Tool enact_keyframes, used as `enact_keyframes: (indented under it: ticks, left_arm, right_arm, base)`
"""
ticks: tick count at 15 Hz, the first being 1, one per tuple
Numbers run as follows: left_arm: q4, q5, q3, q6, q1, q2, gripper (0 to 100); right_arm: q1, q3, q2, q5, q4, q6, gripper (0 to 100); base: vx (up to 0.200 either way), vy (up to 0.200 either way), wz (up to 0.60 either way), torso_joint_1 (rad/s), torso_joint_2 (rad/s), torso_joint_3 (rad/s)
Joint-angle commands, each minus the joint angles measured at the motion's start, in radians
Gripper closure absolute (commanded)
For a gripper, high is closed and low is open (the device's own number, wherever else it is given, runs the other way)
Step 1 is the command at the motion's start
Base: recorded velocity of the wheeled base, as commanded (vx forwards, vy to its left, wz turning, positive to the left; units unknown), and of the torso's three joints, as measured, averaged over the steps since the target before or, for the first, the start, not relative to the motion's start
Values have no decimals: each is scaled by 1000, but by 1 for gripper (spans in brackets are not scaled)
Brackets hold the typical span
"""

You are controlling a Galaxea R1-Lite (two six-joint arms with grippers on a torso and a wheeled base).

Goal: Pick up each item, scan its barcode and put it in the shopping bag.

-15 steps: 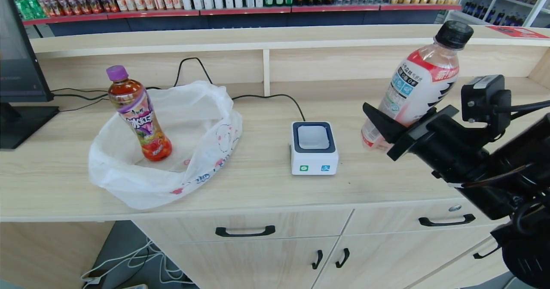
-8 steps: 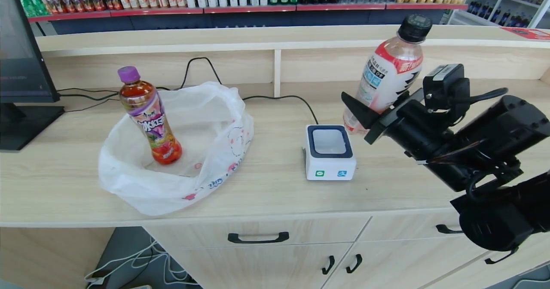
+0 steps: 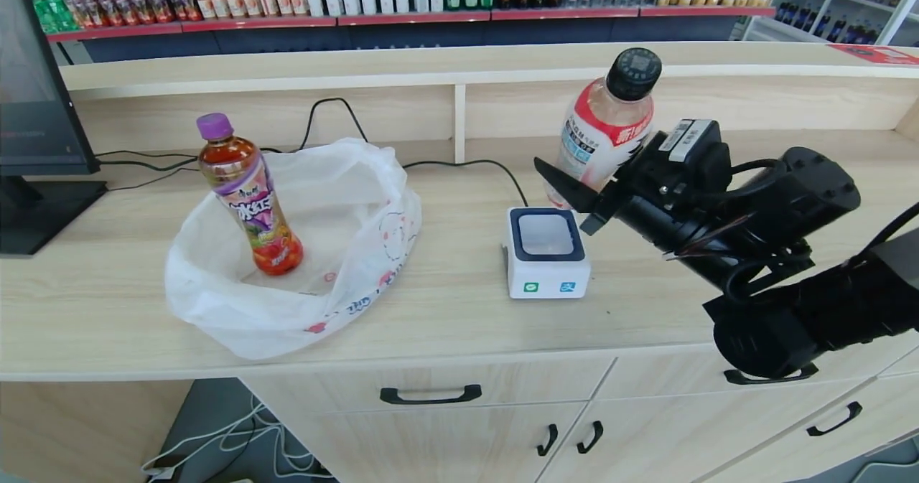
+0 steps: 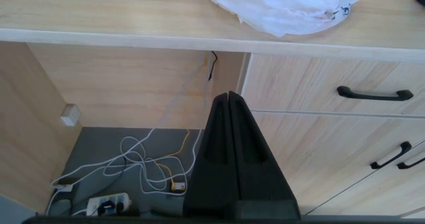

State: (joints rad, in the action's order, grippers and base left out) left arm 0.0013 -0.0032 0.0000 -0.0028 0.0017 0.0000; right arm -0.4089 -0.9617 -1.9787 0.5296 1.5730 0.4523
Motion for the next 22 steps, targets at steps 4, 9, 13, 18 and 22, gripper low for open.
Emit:
enact_keyframes:
  ticks: [4, 9, 13, 18, 22]
  left_arm:
    - [0, 0, 0, 0, 0, 0, 100]
    - [0, 0, 0, -2, 0, 0, 100]
    - [0, 0, 0, 0, 0, 0, 100]
    - [0, 0, 0, -2, 0, 0, 100]
    - [0, 0, 0, 0, 0, 0, 100]
  right_arm:
    - [18, -31, -68, 96, -2, 118, 100]
    - [105, -75, -77, 287, -2, 200, 100]
    - [122, -81, -97, 316, -2, 212, 100]
    - [121, -106, -121, 317, -2, 213, 100]
    - [121, -120, -137, 314, -2, 213, 100]
  base:
    - [0, 0, 0, 0, 0, 0]
    - [0, 0, 0, 0, 0, 0]
    - [0, 0, 0, 0, 0, 0]
    - [0, 0, 0, 0, 0, 0]
    - [0, 0, 0, 0, 0, 0]
